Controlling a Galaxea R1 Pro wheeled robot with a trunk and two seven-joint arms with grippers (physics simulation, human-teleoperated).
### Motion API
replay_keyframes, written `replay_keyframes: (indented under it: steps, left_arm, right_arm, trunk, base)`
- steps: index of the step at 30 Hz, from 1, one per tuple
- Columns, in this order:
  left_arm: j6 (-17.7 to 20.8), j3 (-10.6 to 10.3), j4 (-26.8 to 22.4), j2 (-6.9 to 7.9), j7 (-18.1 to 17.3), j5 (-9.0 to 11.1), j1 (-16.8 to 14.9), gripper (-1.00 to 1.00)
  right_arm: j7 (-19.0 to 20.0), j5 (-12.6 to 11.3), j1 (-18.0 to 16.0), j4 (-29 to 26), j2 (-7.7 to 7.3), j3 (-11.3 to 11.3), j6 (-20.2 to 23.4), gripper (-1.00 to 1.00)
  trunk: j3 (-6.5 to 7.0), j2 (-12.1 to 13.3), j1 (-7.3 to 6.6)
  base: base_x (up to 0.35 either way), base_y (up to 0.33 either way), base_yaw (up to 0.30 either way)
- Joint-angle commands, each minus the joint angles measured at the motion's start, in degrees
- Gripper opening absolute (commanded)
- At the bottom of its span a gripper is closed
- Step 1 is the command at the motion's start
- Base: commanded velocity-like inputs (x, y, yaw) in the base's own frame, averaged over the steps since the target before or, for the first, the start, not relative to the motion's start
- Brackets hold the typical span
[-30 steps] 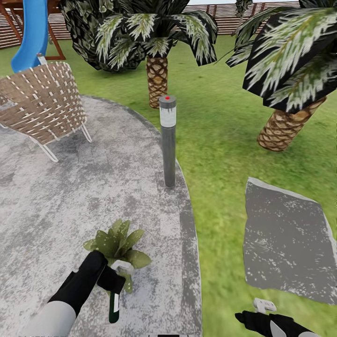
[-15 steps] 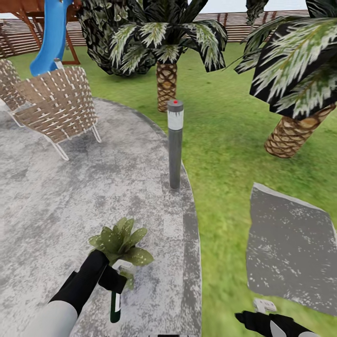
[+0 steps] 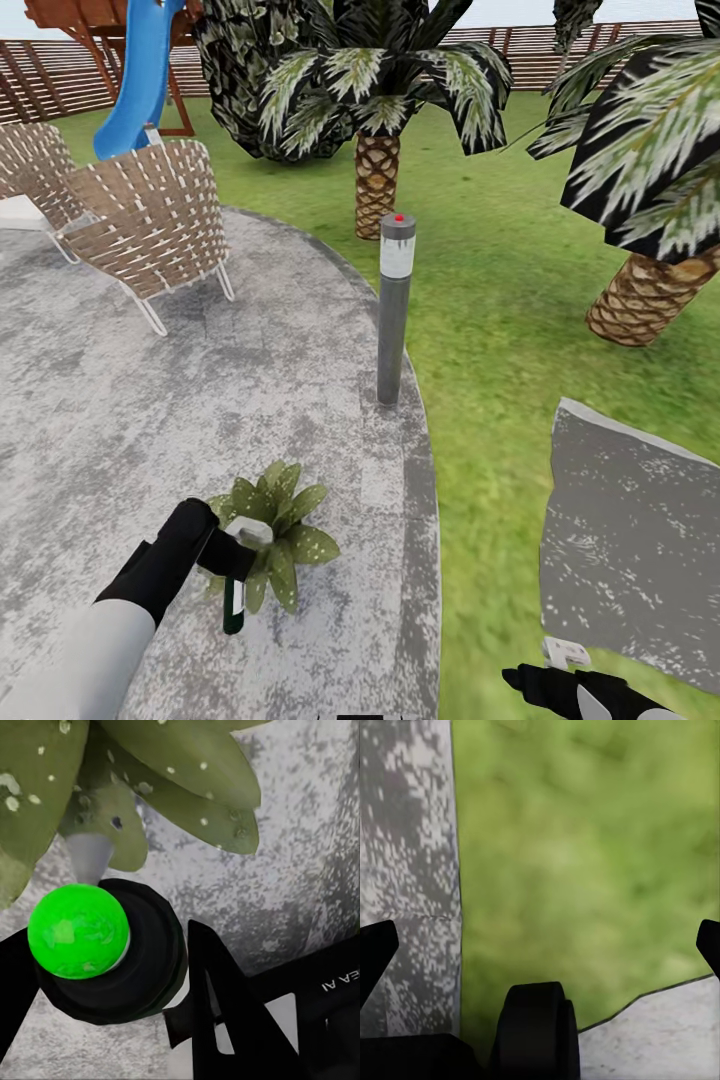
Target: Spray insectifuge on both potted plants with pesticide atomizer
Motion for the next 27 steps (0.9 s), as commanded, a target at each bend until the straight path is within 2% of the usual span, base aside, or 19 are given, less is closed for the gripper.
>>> replay_keyframes:
  steps: [1,8,13,26,27]
  left_arm:
    - [0.11,-0.14,-0.06,0.08,-0.58,-0.60,-0.29,-1.00]
    - [0.11,-0.14,-0.06,0.85,-0.59,-0.64,-0.91,-1.00]
    - [0.11,-0.14,0.01,2.73,-0.59,-0.63,-2.31,-1.00]
    - [0.06,-0.24,0.43,3.02,-0.54,-0.83,-3.30,-1.00]
    - [0.06,-0.29,0.54,3.38,-0.55,-0.84,-3.29,-1.00]
  right_arm:
    - [0.17,-0.49,0.00,-0.10,-0.02,-0.10,0.43,1.00]
    - [0.17,-0.49,0.00,-0.10,-0.02,-0.10,0.43,1.00]
    - [0.17,-0.49,0.00,-0.10,-0.02,-0.10,0.43,1.00]
    - [0.17,-0.49,0.00,-0.10,-0.02,-0.10,0.43,1.00]
    - [0.17,-0.49,0.00,-0.10,-0.02,-0.10,0.43,1.00]
  trunk:
    - [-0.04,-0.02,-0.01]
    - [0.33,-0.02,-0.01]
    - [0.67,-0.02,-0.01]
    - [1.13,-0.02,-0.01]
    - [1.13,-0.02,-0.01]
  base:
    - [0.000,0.000,0.000]
    - [0.000,0.000,0.126]
    - [0.000,0.000,0.139]
    - [0.000,0.000,0.046]
    - [0.000,0.000,0.000]
